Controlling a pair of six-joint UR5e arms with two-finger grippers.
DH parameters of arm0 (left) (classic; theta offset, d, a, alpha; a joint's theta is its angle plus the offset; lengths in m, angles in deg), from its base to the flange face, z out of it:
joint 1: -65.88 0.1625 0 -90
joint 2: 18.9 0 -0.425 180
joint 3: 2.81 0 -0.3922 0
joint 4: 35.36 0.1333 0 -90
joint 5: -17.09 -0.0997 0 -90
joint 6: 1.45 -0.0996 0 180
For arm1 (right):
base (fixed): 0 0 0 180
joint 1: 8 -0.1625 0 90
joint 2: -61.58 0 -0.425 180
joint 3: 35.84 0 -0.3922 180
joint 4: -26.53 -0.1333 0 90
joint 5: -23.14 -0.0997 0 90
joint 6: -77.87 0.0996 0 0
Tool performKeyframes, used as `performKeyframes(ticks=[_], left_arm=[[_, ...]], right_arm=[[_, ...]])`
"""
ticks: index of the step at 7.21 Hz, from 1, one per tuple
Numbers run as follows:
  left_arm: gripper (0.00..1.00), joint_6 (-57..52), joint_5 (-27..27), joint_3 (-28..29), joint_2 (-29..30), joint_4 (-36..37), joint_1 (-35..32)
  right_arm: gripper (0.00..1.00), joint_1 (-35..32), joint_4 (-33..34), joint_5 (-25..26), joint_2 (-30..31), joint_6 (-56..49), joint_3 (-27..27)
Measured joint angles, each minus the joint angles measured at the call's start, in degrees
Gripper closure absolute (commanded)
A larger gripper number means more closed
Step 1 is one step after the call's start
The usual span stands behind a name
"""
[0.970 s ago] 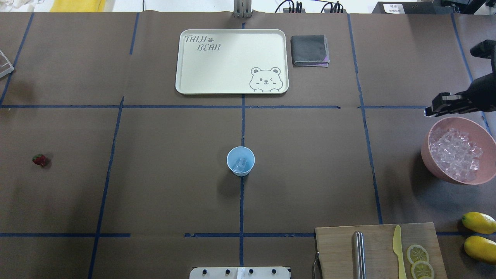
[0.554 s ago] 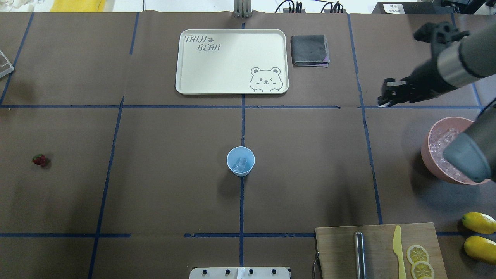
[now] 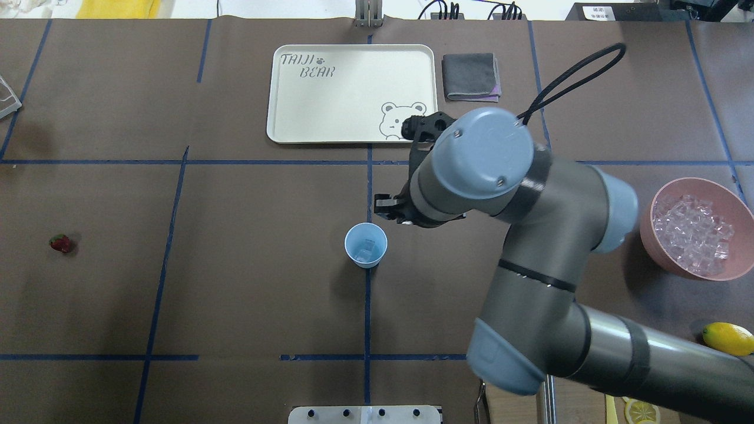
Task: Put ice and strawberries in cup
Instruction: 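Carry the ice cube with the right gripper over the cup, then open the right gripper to drop the ice cube into the cup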
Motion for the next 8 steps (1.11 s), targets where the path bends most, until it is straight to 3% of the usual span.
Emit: performKeyframes(ticks=[2,3,4,8], left_arm=[[0.00,0.00,0.05,0.14,-0.01,0.03,0.01],[0.00,0.00,0.06,0.16,-0.01,0.02,0.04],[0.00,0.00,0.06,0.17,-0.01,0.00,0.08],[0.00,0.00,0.06,0.18,-0.01,0.00,0.20]], right_arm=[[0.96,4.19,0.06,4.59,-4.14,2.81,-5.06],[0.59,4.80,-0.03,5.58,-4.83,3.20,-6.30],[0.01,5.01,-0.10,5.96,-5.08,3.06,-6.85],[0.01,4.87,-0.15,6.01,-5.09,0.96,-6.93]])
